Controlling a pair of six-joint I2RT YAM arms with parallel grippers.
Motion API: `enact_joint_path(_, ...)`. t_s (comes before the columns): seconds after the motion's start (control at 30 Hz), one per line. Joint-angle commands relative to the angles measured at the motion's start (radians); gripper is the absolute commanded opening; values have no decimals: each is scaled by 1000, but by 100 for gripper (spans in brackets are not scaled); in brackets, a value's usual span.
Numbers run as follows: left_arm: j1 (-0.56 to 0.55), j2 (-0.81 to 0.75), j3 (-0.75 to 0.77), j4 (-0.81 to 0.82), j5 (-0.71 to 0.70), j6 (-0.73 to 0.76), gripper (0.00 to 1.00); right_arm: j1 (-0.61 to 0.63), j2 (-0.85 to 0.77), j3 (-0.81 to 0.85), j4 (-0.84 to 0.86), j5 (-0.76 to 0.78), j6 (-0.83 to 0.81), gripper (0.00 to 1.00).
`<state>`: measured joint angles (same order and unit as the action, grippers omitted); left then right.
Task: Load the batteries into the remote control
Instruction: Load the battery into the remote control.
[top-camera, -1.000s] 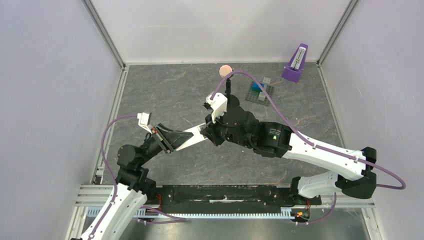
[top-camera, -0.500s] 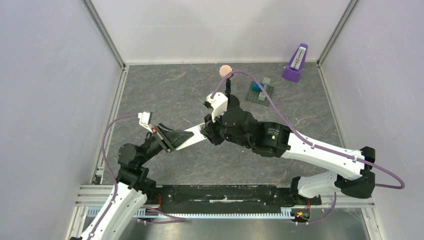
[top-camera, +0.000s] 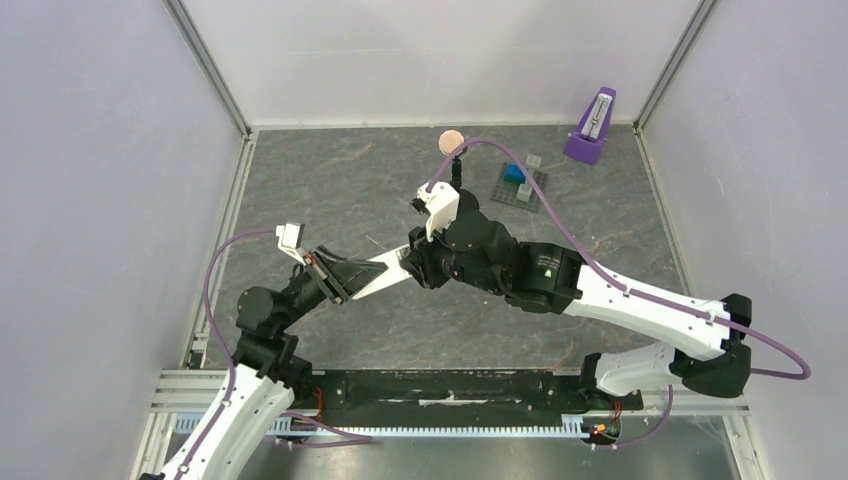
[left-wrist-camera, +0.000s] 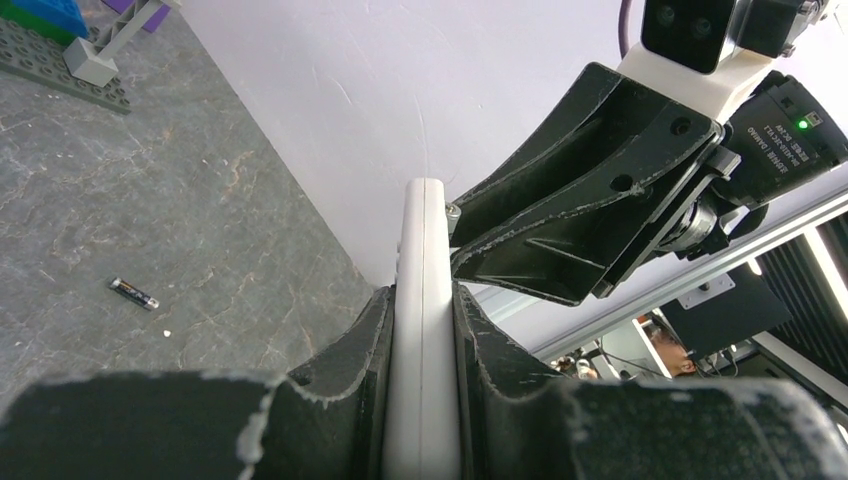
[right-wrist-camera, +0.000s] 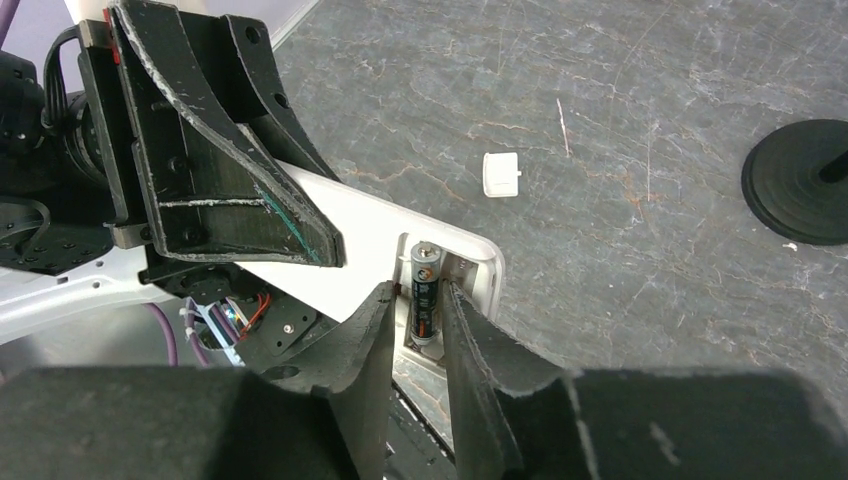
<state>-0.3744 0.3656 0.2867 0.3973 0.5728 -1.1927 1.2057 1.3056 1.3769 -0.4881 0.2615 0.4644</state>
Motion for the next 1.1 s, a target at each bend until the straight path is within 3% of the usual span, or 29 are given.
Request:
enact_joint_path(0.0,-1,-15,6,120,-11,-42,2,-18,-22,20,-27,-32,25,29)
enact_joint_path(0.2,-1,-14,9,120,-18,-37,2,-35,-38,40,-38,-69,41,48)
enact_joint_path(0.47,-1,-18,10,133,-40,-31,2,-56,-98,75,-40,-67,115,59)
enact_joint_path(0.63,-1,-28,25,150,-65,-19,2,-130,-142,43,-98,-35,390,75)
enact_joint_path(0.73,0,-30,39,144,-67,-10,2,-180,-179,-67,47,-200,512,83)
enact_joint_path(1.07,-1,-9,80,151,-75,-28,2,-205,-211,-253,357,-364,718,91)
